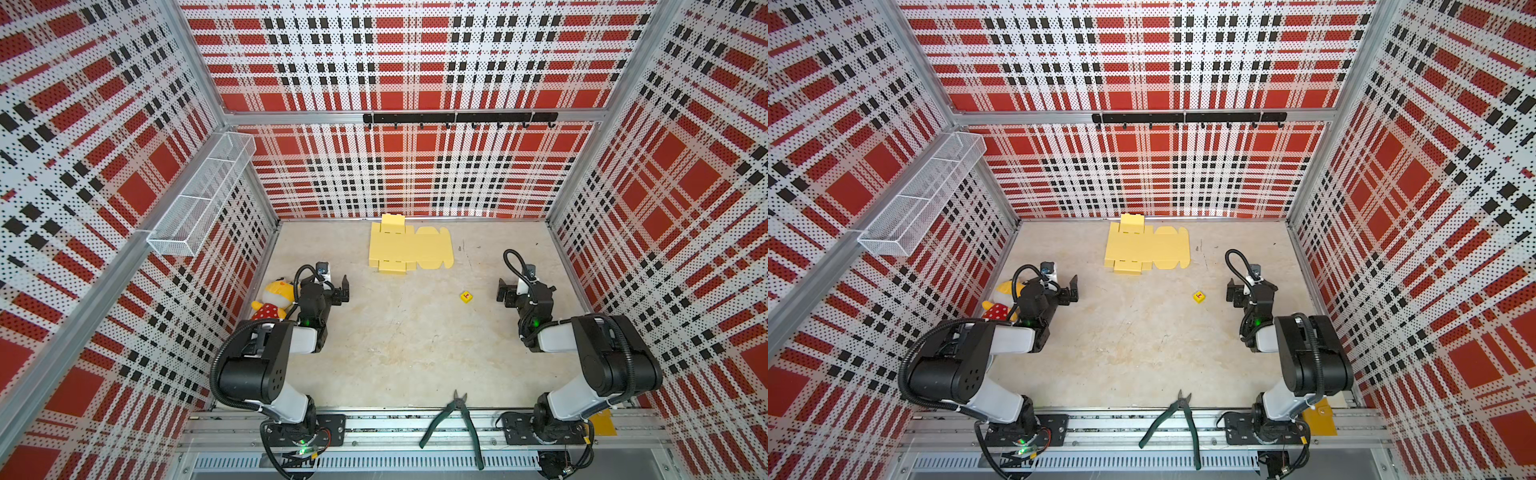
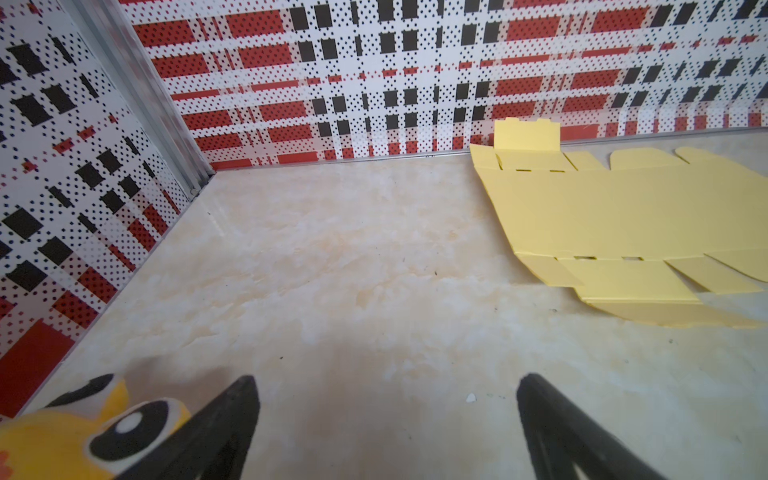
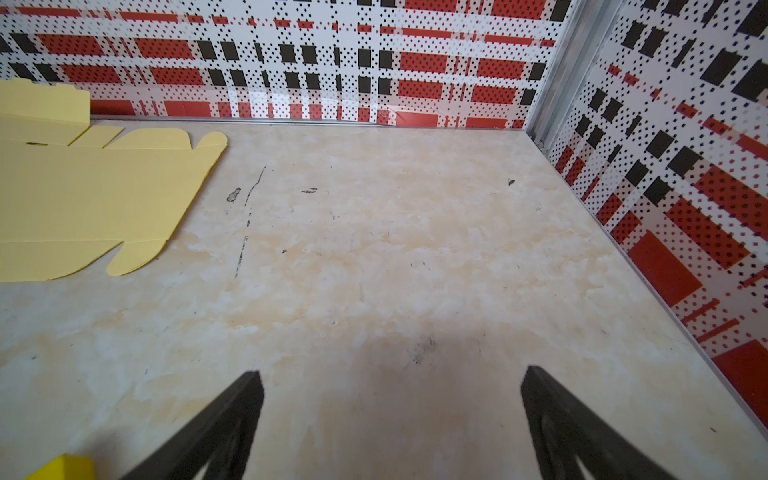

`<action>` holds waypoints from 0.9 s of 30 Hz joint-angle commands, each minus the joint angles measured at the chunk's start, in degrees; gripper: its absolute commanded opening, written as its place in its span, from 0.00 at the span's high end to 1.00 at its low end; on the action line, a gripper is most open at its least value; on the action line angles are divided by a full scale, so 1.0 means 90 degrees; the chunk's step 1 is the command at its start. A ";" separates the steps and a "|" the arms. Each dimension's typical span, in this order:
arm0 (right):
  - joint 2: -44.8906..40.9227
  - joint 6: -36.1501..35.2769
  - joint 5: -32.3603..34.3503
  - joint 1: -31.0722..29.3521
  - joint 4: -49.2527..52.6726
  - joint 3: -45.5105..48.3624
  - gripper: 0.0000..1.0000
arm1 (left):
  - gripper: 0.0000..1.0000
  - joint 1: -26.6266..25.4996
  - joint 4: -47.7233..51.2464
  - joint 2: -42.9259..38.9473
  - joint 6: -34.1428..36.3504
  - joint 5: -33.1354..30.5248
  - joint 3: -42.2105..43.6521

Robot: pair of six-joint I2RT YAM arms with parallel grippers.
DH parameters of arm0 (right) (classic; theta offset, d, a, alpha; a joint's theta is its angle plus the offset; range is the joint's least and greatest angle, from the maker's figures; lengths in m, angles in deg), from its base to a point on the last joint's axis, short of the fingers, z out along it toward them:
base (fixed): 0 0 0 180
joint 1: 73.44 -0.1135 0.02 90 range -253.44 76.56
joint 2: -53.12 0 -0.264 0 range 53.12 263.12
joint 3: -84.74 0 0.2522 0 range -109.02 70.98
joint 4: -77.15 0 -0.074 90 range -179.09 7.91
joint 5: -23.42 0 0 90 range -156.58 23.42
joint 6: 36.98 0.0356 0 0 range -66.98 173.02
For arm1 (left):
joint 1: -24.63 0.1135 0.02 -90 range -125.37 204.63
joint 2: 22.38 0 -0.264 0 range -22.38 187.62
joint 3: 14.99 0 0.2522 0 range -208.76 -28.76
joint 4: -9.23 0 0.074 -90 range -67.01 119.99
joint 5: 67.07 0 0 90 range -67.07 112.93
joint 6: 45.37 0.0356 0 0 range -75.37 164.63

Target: Fold the paper box

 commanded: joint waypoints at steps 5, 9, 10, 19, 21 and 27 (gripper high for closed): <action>-0.0702 -0.0150 -0.0074 -0.0029 -0.0168 0.0183 0.00 | 0.00 -0.0191 0.2181 -0.0412 0.0264 0.0045 -0.1137; -0.1201 -0.0270 -0.0367 -0.0044 0.1396 -0.0442 0.00 | 0.01 -0.0449 0.3769 -0.0642 0.0347 0.0046 -0.2054; -0.1310 -0.0307 -0.0519 -0.0046 0.1861 -0.0700 0.00 | 0.01 -0.0449 0.4428 -0.0635 0.0262 0.0167 -0.2447; -0.1229 0.1272 -0.1359 -0.0181 0.3826 -0.2444 0.00 | 0.01 -0.0213 0.8223 -0.0351 -0.1617 0.0974 -0.4916; -0.0884 0.1577 -0.1393 -0.0365 0.4433 -0.2984 0.00 | 0.00 -0.0091 0.8325 -0.0360 -0.2101 0.1195 -0.4910; 0.0512 0.2146 -0.1924 -0.1138 0.5163 -0.4478 0.00 | 0.00 0.0196 0.7659 -0.0715 -0.2243 0.1707 -0.4212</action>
